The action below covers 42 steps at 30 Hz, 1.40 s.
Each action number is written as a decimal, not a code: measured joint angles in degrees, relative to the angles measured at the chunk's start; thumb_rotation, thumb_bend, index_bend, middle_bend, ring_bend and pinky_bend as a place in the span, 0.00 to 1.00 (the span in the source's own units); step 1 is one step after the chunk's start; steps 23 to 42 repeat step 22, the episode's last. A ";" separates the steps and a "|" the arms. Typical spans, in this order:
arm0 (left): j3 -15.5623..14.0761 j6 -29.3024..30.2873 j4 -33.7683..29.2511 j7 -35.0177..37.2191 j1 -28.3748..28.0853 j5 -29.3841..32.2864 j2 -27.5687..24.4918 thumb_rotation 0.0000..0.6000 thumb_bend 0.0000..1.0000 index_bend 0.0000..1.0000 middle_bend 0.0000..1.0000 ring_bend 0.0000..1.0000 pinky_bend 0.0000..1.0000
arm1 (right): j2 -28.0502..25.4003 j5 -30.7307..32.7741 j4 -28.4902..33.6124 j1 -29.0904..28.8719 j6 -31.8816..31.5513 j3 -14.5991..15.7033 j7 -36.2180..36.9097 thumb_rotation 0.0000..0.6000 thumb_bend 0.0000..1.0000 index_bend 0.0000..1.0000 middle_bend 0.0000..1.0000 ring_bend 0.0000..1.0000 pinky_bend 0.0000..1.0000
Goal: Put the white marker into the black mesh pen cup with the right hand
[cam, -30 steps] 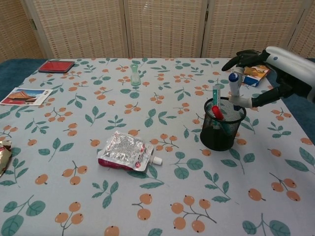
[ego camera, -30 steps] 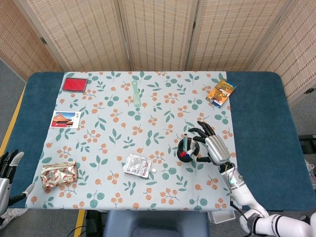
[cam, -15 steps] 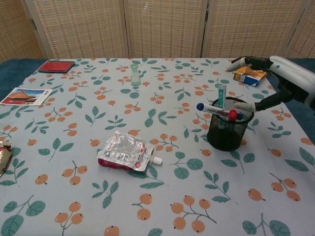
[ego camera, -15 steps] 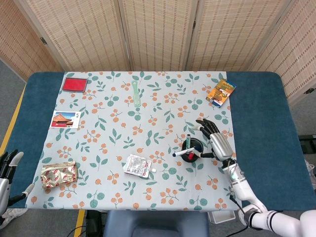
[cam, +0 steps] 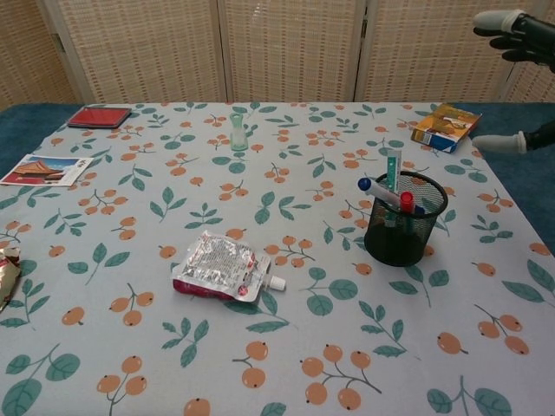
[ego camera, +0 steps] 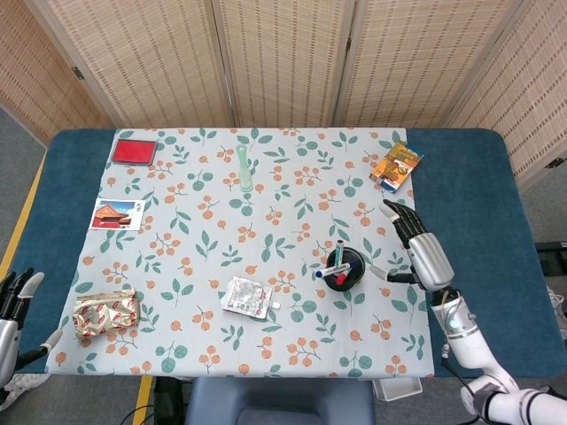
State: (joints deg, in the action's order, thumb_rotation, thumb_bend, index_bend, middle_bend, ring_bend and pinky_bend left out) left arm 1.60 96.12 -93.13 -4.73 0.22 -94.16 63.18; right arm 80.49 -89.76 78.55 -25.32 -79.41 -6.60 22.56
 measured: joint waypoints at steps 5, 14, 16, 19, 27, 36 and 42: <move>0.00 -0.64 -0.05 -0.68 -0.22 0.25 0.22 1.00 0.21 0.03 0.10 0.01 0.26 | -8.01 -1.67 4.49 3.51 -2.02 2.90 -9.70 1.00 0.17 0.00 0.00 0.00 0.00; 0.16 -2.99 0.07 -1.27 -1.33 1.04 0.66 1.00 0.21 0.03 0.10 0.01 0.26 | -12.87 0.90 9.89 14.50 -8.48 7.14 -33.59 1.00 0.21 0.00 0.00 0.00 0.00; 0.29 -3.66 0.31 -1.23 -1.84 1.19 0.78 1.00 0.21 0.03 0.10 0.01 0.26 | -13.15 1.54 10.58 16.66 -10.28 7.47 -36.27 1.00 0.21 0.00 0.00 0.00 0.00; 0.34 -4.33 0.67 -0.75 -2.33 1.25 0.82 1.00 0.21 0.03 0.10 0.01 0.26 | -13.61 2.60 11.46 18.18 -11.42 7.50 -37.09 1.00 0.21 0.00 0.00 0.00 0.00; 0.42 -4.72 1.00 -0.16 -2.53 1.69 0.79 1.00 0.21 0.03 0.10 0.01 0.26 | -13.89 3.12 11.96 18.58 -11.11 6.90 -36.93 1.00 0.21 0.00 0.00 0.00 0.00; 0.42 -4.72 1.00 -0.16 -2.53 1.69 0.79 1.00 0.21 0.03 0.10 0.01 0.26 | -13.89 3.12 11.96 18.58 -11.11 6.90 -36.93 1.00 0.21 0.00 0.00 0.00 0.00; 0.42 -4.72 1.00 -0.16 -2.53 1.69 0.79 1.00 0.21 0.03 0.10 0.01 0.26 | -13.89 3.12 11.96 18.58 -11.11 6.90 -36.93 1.00 0.21 0.00 0.00 0.00 0.00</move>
